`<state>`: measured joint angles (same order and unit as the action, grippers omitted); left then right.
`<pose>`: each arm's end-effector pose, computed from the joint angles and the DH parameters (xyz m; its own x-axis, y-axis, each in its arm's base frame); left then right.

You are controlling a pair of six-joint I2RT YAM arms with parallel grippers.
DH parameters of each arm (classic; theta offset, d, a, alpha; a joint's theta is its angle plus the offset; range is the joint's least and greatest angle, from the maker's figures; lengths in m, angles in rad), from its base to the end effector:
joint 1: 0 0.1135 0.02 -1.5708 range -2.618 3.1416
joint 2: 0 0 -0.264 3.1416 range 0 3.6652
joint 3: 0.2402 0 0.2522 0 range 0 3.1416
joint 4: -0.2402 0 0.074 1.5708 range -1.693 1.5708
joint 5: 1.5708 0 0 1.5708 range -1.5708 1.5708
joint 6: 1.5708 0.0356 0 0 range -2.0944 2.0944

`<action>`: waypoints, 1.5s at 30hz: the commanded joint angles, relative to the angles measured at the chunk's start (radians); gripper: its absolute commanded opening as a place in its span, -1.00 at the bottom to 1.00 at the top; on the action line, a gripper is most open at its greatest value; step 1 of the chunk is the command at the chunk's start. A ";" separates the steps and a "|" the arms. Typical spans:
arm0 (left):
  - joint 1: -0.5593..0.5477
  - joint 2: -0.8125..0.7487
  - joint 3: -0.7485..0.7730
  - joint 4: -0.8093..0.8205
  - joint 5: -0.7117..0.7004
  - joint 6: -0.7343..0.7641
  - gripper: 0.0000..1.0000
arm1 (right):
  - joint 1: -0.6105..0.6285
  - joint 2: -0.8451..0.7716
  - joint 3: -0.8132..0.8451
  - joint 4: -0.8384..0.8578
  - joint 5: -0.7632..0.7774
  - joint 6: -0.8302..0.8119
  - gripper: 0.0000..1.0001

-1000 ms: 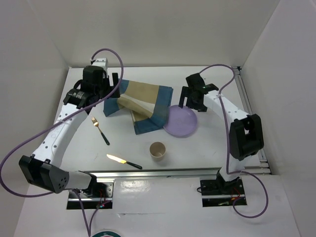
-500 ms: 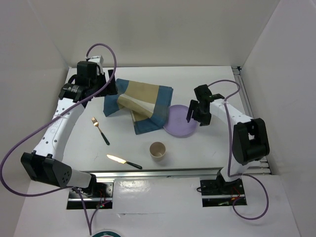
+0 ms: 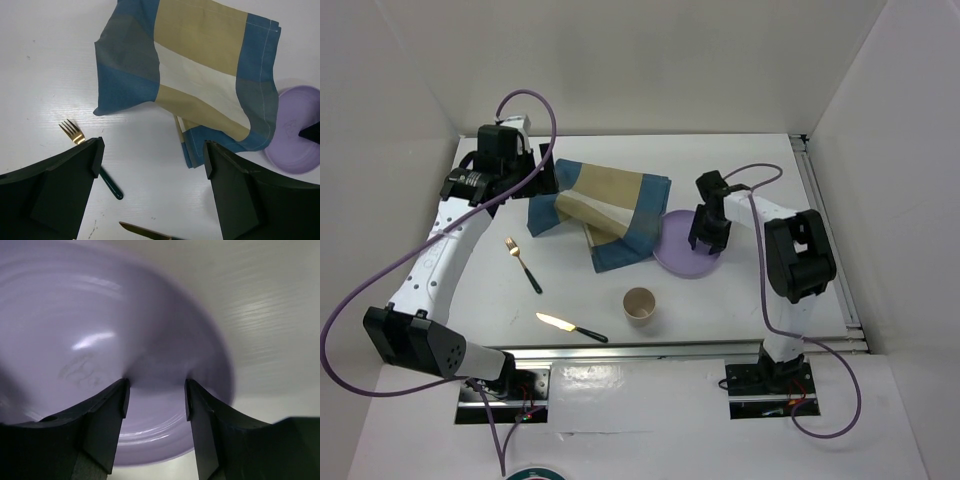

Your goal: Set the dinner table for one person

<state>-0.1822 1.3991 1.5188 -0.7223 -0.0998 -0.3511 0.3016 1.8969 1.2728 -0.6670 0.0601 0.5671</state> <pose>0.2967 -0.0511 0.4004 -0.5576 -0.2452 -0.7930 -0.0982 0.9681 -0.2303 0.3527 0.1075 0.1638 -0.9249 0.2739 -0.2639 0.2563 0.9615 0.0996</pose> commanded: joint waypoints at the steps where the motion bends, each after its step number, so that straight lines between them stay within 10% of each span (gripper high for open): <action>1: 0.000 -0.008 0.026 0.000 -0.005 -0.014 0.98 | -0.085 -0.004 -0.027 -0.078 0.104 0.054 0.19; 10: 0.000 0.050 0.047 -0.019 -0.029 -0.025 0.98 | -0.231 -0.131 -0.138 -0.209 0.286 0.201 0.25; 18: 0.042 0.142 0.055 -0.071 -0.326 -0.067 1.00 | -0.185 -0.272 -0.046 -0.212 0.265 0.116 0.33; 24: 0.187 0.265 0.153 -0.065 -0.031 -0.092 1.00 | -0.020 -0.331 0.139 -0.103 0.120 0.036 0.83; 33: 0.207 0.577 0.369 -0.049 0.392 -0.060 0.92 | 0.301 -0.153 0.332 -0.031 0.006 -0.117 0.92; 39: 0.207 0.615 0.348 -0.008 0.577 -0.051 0.35 | 0.419 -0.003 0.431 -0.037 -0.054 -0.144 0.94; 45: 0.207 0.595 0.348 0.006 0.684 -0.040 -1.00 | 0.471 0.066 0.506 -0.055 -0.045 -0.134 1.00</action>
<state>0.0238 2.0277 1.8500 -0.7513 0.4587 -0.4118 0.7475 1.9587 1.6939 -0.7265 0.0067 0.4435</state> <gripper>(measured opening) 0.083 0.998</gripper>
